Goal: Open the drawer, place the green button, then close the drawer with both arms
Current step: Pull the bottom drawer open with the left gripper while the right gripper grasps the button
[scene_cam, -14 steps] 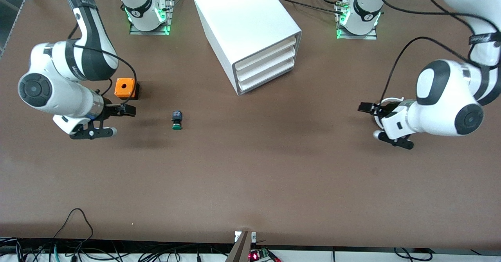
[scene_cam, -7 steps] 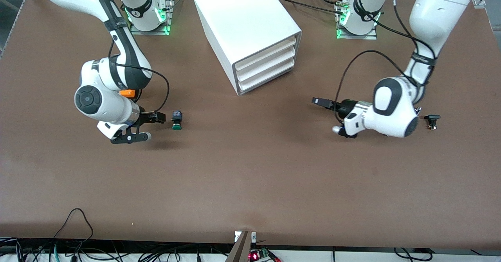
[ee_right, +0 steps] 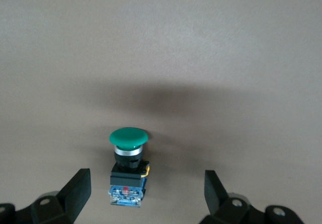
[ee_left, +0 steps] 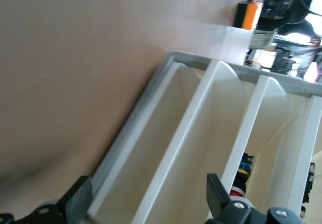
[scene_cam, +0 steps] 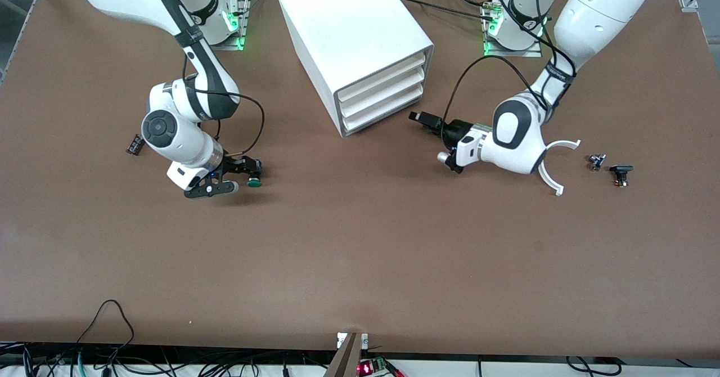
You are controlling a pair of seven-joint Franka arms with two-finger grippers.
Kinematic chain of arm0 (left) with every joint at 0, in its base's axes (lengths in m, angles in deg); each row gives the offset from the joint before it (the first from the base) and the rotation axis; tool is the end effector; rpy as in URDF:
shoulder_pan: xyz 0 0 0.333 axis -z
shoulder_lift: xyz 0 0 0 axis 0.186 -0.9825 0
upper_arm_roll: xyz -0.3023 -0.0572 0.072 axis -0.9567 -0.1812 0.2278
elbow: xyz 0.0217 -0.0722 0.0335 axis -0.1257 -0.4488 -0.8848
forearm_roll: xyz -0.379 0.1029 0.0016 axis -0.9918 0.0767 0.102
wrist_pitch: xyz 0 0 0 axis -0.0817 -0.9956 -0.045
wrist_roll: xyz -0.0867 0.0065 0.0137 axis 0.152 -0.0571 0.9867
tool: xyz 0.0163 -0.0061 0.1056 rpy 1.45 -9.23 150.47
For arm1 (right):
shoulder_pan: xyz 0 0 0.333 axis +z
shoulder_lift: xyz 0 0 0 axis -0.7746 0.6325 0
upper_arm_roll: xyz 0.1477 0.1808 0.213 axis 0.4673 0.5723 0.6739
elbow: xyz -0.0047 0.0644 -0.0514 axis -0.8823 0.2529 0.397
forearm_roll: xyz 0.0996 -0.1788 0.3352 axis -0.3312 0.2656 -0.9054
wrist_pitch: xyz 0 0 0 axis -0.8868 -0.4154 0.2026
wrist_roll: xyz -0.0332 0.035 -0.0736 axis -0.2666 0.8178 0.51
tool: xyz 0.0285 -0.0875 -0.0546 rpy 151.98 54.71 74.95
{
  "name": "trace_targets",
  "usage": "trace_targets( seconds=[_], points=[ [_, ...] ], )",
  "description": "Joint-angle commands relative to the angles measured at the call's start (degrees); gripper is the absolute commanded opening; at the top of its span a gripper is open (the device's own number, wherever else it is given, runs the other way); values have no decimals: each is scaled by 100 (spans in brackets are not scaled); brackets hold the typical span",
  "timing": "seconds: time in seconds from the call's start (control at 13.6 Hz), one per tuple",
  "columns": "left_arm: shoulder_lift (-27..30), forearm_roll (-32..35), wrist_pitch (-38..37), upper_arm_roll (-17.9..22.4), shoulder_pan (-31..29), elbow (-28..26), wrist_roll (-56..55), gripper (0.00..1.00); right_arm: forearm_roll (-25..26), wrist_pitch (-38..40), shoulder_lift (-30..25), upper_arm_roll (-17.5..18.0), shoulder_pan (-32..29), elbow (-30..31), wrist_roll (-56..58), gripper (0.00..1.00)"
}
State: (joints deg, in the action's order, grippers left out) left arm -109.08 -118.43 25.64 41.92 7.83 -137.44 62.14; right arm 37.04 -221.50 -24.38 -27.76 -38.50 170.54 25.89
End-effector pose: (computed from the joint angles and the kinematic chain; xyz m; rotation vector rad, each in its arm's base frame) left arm 0.4671 -0.2428 0.1622 2.0054 -0.2383 -0.5740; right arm 0.5643 0.1719 0.2333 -3.0663 -0.2050 0.0506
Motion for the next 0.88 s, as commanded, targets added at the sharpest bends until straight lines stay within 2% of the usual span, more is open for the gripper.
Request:
trace_targets(
  seconds=[0.0,0.15,0.29,0.37,0.44,0.59,0.81],
  points=[
    [-9,-416,200,-182,34,-318,295,98,-62,-407,-57,27,109,346,-240,100],
    [-27,-829,436,-366,87,-556,304,89,-62,-750,13,27,171,549,-319,100],
    [-36,-866,797,-612,96,-653,304,80,-62,-927,118,27,215,585,-363,100],
    [-36,-944,868,-648,105,-697,304,74,-62,-954,171,27,250,585,-450,100],
    [-45,-1032,877,-666,105,-732,295,63,-62,-971,206,27,320,585,-556,100],
    [-106,-1041,877,-666,114,-767,295,54,-62,-1050,294,27,408,585,-679,100],
    [-115,-1103,921,-666,184,-829,242,53,-62,-1059,347,27,408,585,-680,95]
  ],
)
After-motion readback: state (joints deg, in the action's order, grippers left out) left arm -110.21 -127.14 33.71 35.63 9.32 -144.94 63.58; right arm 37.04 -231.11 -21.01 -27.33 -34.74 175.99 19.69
